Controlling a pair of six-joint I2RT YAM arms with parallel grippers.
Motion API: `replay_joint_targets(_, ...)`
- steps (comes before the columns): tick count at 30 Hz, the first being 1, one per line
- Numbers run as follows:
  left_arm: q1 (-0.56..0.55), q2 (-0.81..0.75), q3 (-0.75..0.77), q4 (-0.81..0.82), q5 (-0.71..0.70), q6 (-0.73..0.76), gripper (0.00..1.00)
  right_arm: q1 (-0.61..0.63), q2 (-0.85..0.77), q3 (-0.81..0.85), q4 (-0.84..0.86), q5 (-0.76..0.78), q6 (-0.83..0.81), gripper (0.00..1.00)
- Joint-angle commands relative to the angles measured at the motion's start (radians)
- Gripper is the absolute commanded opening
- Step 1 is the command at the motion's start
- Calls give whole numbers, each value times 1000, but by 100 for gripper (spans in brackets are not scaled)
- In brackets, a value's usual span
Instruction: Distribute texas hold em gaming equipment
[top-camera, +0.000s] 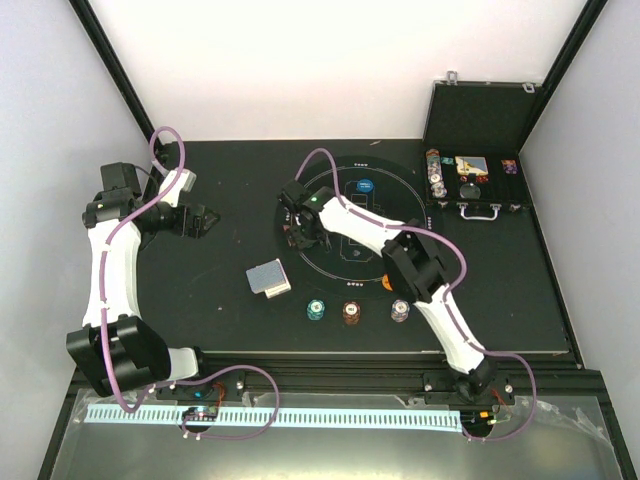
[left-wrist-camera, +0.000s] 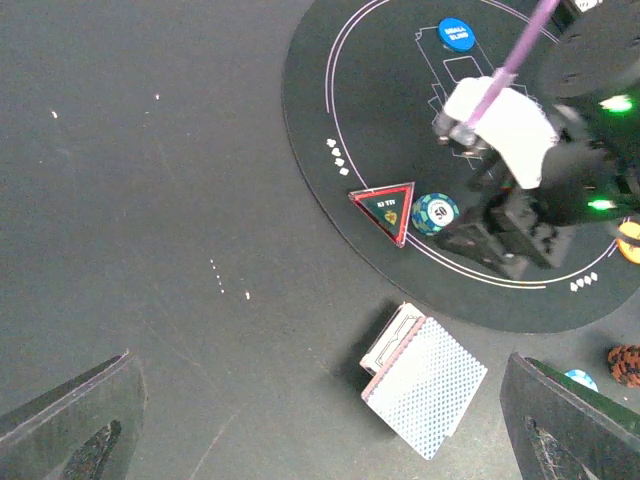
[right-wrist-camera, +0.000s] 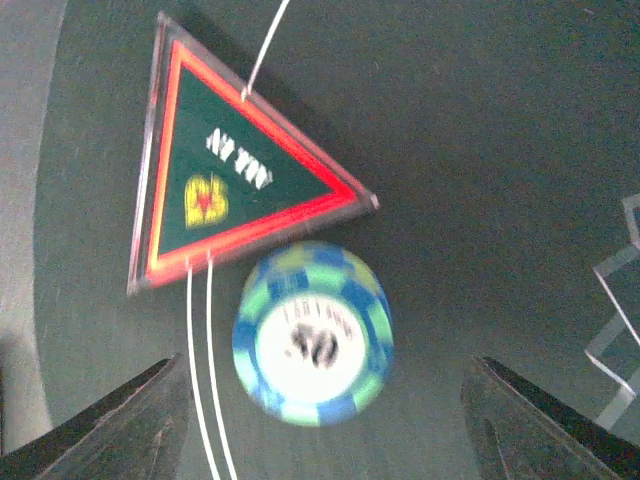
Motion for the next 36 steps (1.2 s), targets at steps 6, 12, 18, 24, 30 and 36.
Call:
replay_joint_targets(6,10,-16,34,-28,33,14,99,112,-385,-399,74,43,46,86)
replay_joint_targets(12,9,-18,36,-28,41,12,99,216,-471,-595,132,20,110,88)
replay_joint_targets(18,9,-21,37,-28,49,9,99,264,-468,-664,154,-4,127,89)
replay_joint_targets(24,9,-22,39,-33,49,11,99,277,-442,-682,170,-38,117,89)
replay_joint_targets(30,9,-22,42,-31,41,12,99,283,-411,-697,186,-51,117,83)
replay_joint_targets(36,9,-22,42,-30,40,12,99,284,-406,-709,198,-55,120,76)
